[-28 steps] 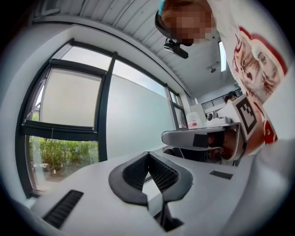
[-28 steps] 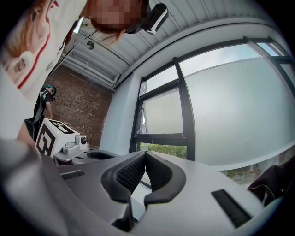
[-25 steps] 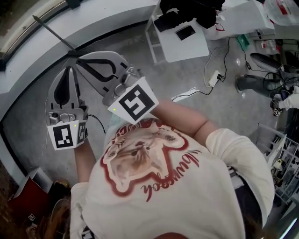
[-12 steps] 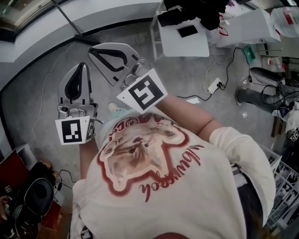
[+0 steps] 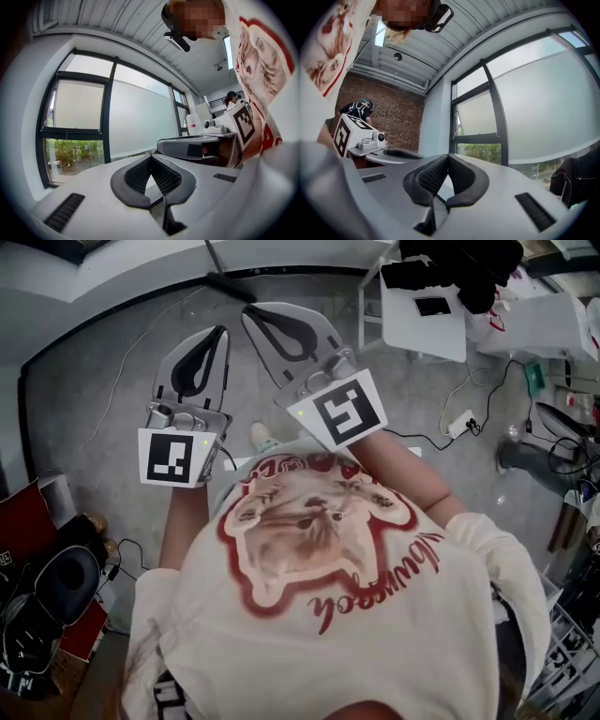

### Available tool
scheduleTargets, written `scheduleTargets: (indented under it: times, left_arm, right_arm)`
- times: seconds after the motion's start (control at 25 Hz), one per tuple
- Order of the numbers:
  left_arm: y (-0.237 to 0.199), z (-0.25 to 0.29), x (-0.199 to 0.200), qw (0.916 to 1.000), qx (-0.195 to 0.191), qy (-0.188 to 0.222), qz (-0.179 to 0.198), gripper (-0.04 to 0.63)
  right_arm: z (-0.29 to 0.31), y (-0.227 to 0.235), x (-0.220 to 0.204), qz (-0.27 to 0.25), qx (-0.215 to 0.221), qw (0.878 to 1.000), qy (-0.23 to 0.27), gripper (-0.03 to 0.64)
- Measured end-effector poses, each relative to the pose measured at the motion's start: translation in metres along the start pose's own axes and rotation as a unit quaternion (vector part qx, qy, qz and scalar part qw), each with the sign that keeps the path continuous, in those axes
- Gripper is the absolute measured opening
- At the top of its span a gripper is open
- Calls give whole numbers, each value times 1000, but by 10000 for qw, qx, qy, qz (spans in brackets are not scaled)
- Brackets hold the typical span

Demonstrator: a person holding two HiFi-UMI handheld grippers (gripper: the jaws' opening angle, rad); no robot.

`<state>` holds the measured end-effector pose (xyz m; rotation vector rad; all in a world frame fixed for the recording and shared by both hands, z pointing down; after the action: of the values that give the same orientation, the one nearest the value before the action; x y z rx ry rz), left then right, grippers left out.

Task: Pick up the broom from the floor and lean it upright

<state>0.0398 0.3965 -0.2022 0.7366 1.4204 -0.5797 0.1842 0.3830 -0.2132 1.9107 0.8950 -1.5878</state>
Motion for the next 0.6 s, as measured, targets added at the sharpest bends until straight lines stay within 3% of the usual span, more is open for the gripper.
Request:
scheduleTargets:
  times: [0.6]
  left_arm:
    - [-13,-26,0,9997,203,77,-60,20]
  right_arm:
    - [15,-35,-8,-15,326,9993,-167,25]
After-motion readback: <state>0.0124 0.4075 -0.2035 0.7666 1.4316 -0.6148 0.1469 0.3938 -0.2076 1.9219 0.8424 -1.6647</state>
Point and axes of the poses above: the fingertips, and each gripper's own axes: z forward along the fingers, y to its right, x out of its top, the point moved 9 cm from there along -z, backward along the fingers, and after that the axes turned 1 degree about y, right-handed, at the moved point
